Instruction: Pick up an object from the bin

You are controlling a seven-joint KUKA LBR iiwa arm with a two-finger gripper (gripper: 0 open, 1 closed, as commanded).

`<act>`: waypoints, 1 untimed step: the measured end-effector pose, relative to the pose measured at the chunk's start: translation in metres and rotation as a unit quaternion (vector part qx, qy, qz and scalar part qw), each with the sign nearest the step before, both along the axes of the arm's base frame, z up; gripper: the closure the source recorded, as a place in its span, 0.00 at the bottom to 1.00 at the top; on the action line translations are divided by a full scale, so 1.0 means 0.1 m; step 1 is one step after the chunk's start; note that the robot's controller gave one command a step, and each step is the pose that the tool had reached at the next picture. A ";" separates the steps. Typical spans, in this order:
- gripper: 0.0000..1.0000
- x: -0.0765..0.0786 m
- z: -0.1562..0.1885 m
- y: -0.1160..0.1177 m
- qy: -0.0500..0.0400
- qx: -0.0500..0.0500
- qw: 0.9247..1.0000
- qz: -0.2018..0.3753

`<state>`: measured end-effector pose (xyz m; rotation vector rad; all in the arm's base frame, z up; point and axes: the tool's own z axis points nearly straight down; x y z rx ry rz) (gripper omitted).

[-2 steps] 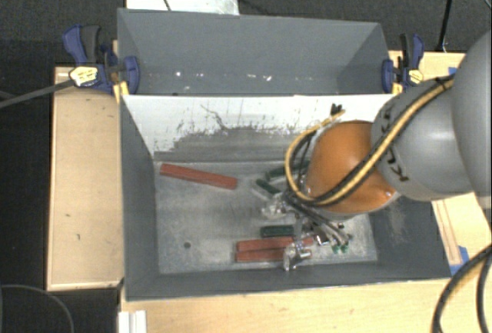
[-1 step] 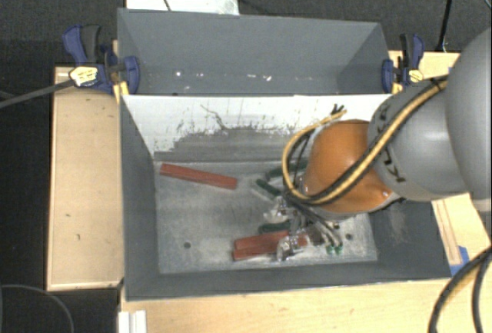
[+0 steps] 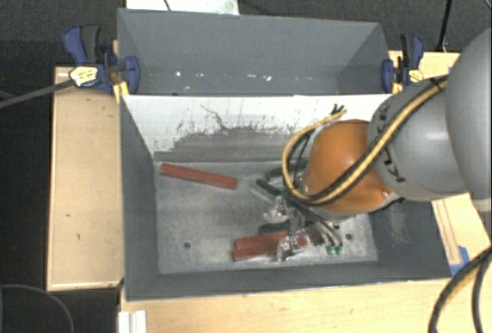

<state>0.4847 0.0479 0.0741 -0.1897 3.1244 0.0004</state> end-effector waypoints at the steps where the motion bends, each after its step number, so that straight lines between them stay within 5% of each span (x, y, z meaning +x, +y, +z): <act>1: 1.00 0.00 0.01 0.00 0.001 0.000 1.000 0.000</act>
Offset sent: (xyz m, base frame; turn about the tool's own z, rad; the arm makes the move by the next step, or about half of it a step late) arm 0.0001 0.0001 0.0762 0.0000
